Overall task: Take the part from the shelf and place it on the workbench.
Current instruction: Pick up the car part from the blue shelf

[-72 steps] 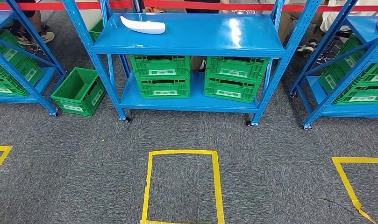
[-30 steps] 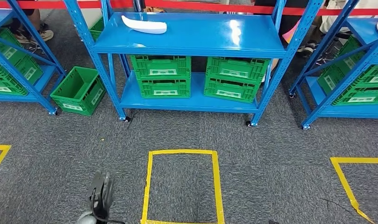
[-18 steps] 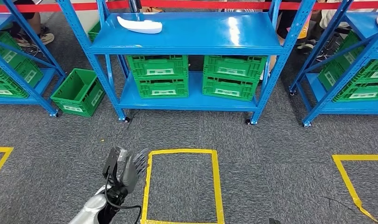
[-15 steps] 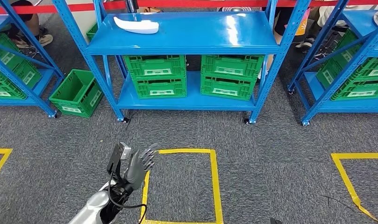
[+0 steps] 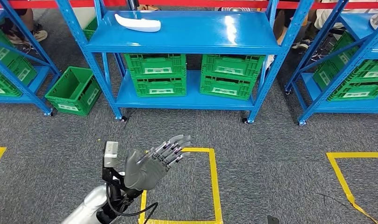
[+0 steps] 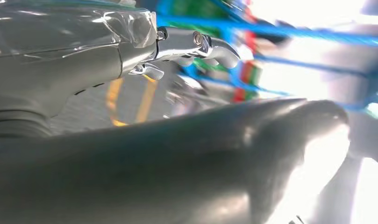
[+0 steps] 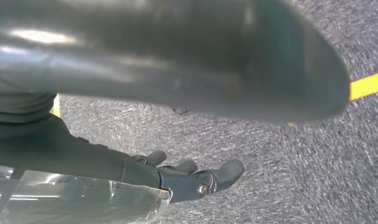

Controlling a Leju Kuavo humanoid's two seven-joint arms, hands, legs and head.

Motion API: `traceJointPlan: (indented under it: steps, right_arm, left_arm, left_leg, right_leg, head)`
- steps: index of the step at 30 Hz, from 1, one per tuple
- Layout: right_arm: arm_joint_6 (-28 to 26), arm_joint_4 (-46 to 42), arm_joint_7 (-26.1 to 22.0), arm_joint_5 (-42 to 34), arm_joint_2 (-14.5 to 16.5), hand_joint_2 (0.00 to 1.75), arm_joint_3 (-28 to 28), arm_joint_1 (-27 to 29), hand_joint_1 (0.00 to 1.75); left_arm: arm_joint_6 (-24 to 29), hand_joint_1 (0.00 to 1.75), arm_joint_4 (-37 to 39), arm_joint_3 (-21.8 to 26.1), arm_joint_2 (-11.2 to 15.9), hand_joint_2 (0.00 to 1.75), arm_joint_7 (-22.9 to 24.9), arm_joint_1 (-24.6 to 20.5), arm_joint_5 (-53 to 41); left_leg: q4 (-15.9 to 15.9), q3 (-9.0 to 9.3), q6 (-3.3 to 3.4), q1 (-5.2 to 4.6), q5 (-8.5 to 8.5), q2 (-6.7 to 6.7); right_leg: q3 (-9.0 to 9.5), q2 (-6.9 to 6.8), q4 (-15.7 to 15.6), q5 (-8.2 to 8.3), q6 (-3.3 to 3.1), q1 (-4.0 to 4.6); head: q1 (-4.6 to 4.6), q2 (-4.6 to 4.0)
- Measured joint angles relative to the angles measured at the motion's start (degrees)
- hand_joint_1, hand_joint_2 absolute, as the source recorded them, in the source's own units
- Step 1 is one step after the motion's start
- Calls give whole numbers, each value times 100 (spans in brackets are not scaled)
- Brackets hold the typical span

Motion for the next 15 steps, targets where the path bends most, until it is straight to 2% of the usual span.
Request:
traceJointPlan:
  steps: [3,4,5,6,7,9,10,11,13,15]
  right_arm:
    - [25,9,5,3,-30,0,25,-7,0]
    - [37,13,10,5,-39,0,31,-7,0]
    - [48,15,16,8,-44,0,36,-8,0]
    - [58,17,22,12,-48,0,39,-13,0]
    - [64,19,26,15,-51,0,42,-22,0]
    - [69,20,33,24,-53,0,45,-57,0]
    - [69,20,37,27,-51,0,48,-74,0]
    - [69,20,39,30,-48,0,50,-88,0]
    - [69,17,44,33,-36,0,56,-99,0]
    - [70,13,41,44,-27,0,62,-111,0]
  left_arm:
    - [-168,0,-227,-105,32,0,-201,-7,52]
    - [-184,0,-266,-129,46,0,-232,-2,52]
    - [-189,0,-299,-149,60,0,-254,1,52]
    - [-192,0,-328,-166,73,0,-271,2,51]
    - [-197,0,-357,-179,85,0,-287,2,50]
    - [-218,0,-401,-195,104,0,-329,1,45]
    - [-229,0,-419,-198,113,0,-347,1,44]
    - [-237,0,-434,-203,120,0,-363,0,43]
    - [-243,0,-468,-215,133,0,-386,-2,41]
    - [-247,0,-510,-224,142,0,-414,-12,37]
  left_leg:
    - [-38,0,53,-23,29,6]
    - [-37,-1,56,-34,26,4]
    - [-35,2,56,-41,22,-1]
    - [-33,11,50,-44,14,-7]
    - [-28,25,38,-44,1,-13]
    - [0,38,-13,-67,-49,-17]
    - [14,38,-43,-79,-79,-16]
    - [22,35,-72,-85,-106,-14]
    - [32,41,-128,-60,-157,-10]
    - [258,-44,-193,-29,-263,-7]
  right_leg:
    - [-528,-8,1100,-432,-77,16]
    - [-656,-9,1361,-496,-68,17]
    - [-682,-9,1409,-475,-39,18]
    - [-580,-11,1194,-362,4,17]
    - [-380,-18,793,-201,46,16]
    - [26,-40,-7,40,57,24]
    - [137,-47,-214,77,24,34]
    - [177,-48,-284,66,-25,51]
    - [210,-35,-294,38,-109,54]
    - [288,-20,-307,-3,-194,24]
  head:
    - [14,0]
    - [14,0]
    - [15,0]
    - [15,0]
    - [16,0]
    - [14,0]
    - [10,0]
    - [7,0]
    - [7,0]
    - [-6,0]
